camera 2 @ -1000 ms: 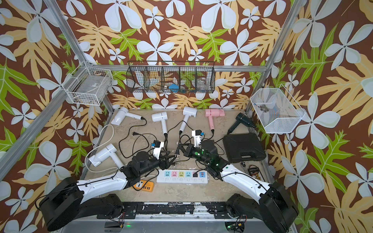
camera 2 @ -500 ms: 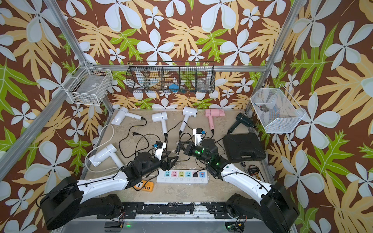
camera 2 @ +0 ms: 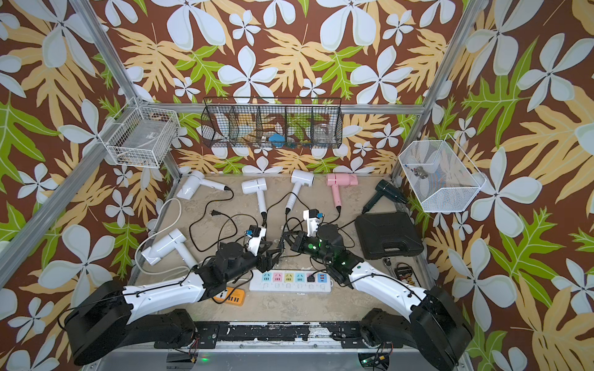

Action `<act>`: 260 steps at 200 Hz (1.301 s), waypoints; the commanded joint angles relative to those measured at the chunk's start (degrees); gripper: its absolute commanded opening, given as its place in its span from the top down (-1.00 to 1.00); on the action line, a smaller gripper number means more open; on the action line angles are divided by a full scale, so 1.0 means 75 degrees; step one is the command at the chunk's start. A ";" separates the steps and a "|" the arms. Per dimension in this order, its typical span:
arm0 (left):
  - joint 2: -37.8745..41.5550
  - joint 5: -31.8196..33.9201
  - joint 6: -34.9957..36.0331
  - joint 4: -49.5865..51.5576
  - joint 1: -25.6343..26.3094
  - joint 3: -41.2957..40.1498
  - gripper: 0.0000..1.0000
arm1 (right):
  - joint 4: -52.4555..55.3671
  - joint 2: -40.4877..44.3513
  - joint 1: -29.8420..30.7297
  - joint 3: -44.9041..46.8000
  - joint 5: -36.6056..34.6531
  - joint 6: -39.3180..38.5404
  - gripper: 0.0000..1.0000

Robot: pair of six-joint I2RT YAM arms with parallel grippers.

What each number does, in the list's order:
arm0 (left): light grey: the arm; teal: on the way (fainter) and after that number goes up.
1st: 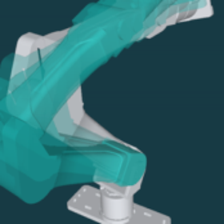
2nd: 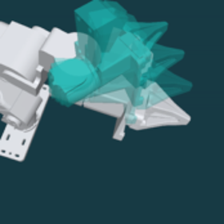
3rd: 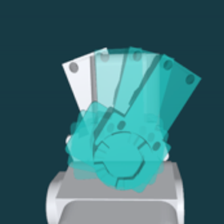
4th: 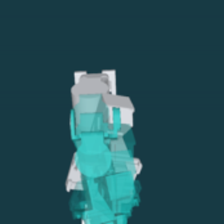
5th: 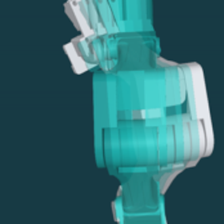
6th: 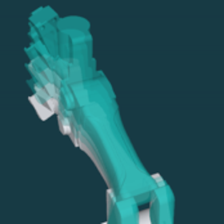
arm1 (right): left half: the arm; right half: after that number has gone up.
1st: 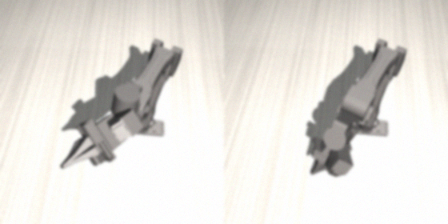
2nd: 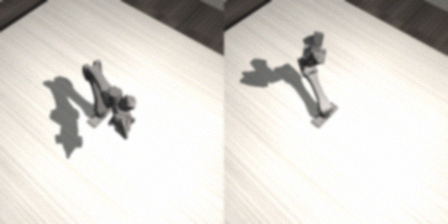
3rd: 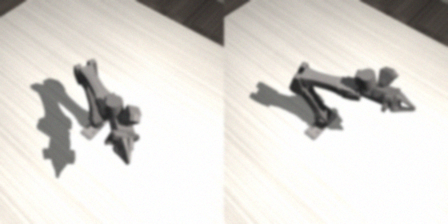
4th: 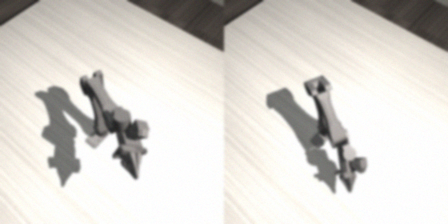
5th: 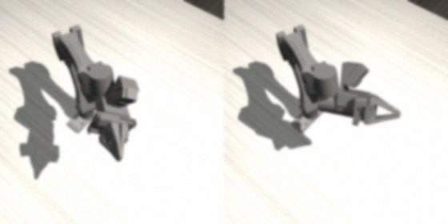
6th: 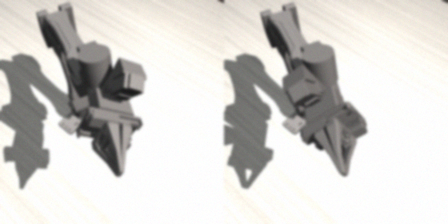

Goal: Charge the blow dryers
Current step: Adjust the plug.

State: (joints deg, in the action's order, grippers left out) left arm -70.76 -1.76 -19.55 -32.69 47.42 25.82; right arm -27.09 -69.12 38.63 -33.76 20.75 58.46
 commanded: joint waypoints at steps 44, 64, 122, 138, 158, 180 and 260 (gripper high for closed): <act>0.0039 0.0094 0.0089 -0.0014 0.0040 0.0096 0.50 | 0.0385 0.0000 0.0043 -0.0144 0.0209 -0.0236 1.00; 0.0049 0.0094 0.0143 -0.0001 0.0070 0.0108 0.74 | 0.0851 0.0017 0.0047 -0.0330 0.0272 -0.0557 1.00; 0.0141 0.0045 0.0304 -0.0024 0.0171 0.0108 1.00 | 0.2223 0.0087 0.0040 -0.0822 0.0492 -0.1527 1.00; 0.0159 0.0065 0.0356 -0.0035 0.0222 0.0096 1.00 | 0.2970 0.0111 -0.0031 -0.1168 0.0533 -0.2048 0.94; 0.0198 0.0188 0.0486 -0.0015 0.0285 0.0086 1.00 | 0.3973 0.0127 -0.0409 -0.1635 0.0910 -0.2693 0.61; 0.0299 0.0467 0.0681 0.0057 0.0414 0.0084 1.00 | 0.4691 0.0204 -0.0984 -0.1915 0.1638 -0.3212 0.25; 0.0239 0.1622 0.1454 0.0289 0.1136 0.0236 1.00 | 0.7134 -0.0084 -0.1222 -0.3150 0.2703 -0.5292 -0.50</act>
State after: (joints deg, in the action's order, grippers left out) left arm -68.47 7.25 -11.55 -31.03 54.85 26.92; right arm 20.25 -69.19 29.41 -56.25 37.47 24.71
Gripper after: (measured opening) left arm 0.053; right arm 0.780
